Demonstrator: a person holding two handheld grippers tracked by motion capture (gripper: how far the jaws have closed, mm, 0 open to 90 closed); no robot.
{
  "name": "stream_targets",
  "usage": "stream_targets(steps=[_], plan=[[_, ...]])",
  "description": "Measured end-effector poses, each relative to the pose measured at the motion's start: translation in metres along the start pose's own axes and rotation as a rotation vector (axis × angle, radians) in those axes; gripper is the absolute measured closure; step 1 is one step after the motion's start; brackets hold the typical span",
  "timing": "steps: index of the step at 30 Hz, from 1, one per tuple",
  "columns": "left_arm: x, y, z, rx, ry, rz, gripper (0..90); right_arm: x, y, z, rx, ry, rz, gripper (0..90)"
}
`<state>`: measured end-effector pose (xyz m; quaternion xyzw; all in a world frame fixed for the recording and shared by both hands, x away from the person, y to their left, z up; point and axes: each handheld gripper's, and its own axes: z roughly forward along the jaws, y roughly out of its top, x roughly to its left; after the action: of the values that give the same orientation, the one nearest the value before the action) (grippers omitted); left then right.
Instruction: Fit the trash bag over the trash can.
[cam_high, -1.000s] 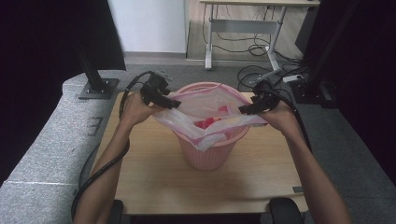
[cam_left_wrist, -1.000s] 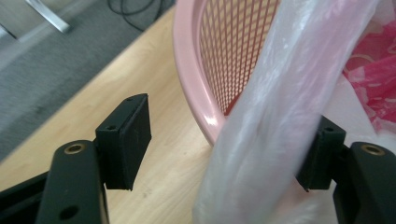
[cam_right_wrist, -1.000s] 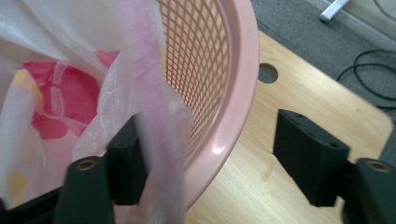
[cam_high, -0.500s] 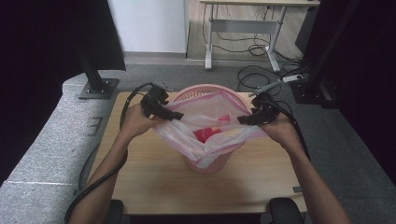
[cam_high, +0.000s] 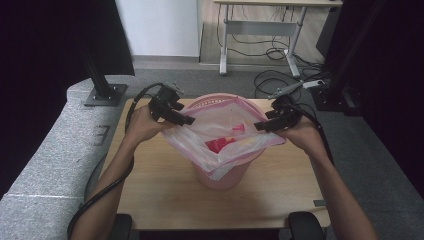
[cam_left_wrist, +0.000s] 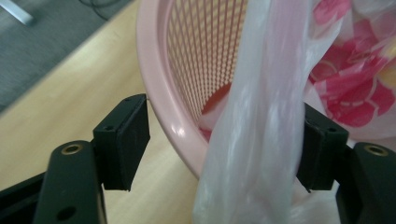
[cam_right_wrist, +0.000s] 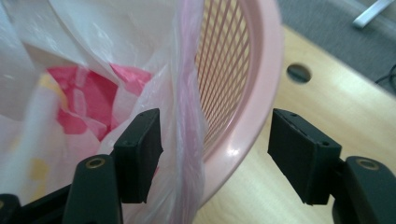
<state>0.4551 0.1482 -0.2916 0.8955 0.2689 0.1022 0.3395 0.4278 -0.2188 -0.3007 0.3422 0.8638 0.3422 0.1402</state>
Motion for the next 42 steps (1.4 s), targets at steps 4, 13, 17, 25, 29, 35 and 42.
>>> stream_targets(steps=[4,13,17,25,29,35,42], plan=[[-0.005,0.009,-0.014,-0.028,0.014,0.023,31.1,0.002,0.004,-0.015,-0.025,-0.024,-0.015,41.0],[-0.010,0.013,-0.009,0.065,0.072,0.109,87.4,0.015,0.006,-0.021,0.017,-0.059,-0.117,88.7],[0.000,0.027,-0.008,0.032,0.198,0.088,89.0,0.005,0.020,-0.020,-0.014,-0.147,-0.109,88.8],[0.024,0.040,0.026,0.117,0.280,0.043,88.9,-0.020,0.034,0.013,0.005,-0.248,-0.083,88.0],[0.036,0.034,0.042,0.128,0.212,-0.003,88.8,-0.028,0.028,0.033,0.038,-0.233,-0.065,88.0],[0.046,0.033,0.052,0.119,0.128,-0.036,88.4,-0.038,0.024,0.048,0.068,-0.195,-0.019,88.7],[0.050,0.030,0.057,0.144,0.091,-0.061,87.1,-0.044,0.015,0.066,0.142,-0.181,0.013,89.2]])
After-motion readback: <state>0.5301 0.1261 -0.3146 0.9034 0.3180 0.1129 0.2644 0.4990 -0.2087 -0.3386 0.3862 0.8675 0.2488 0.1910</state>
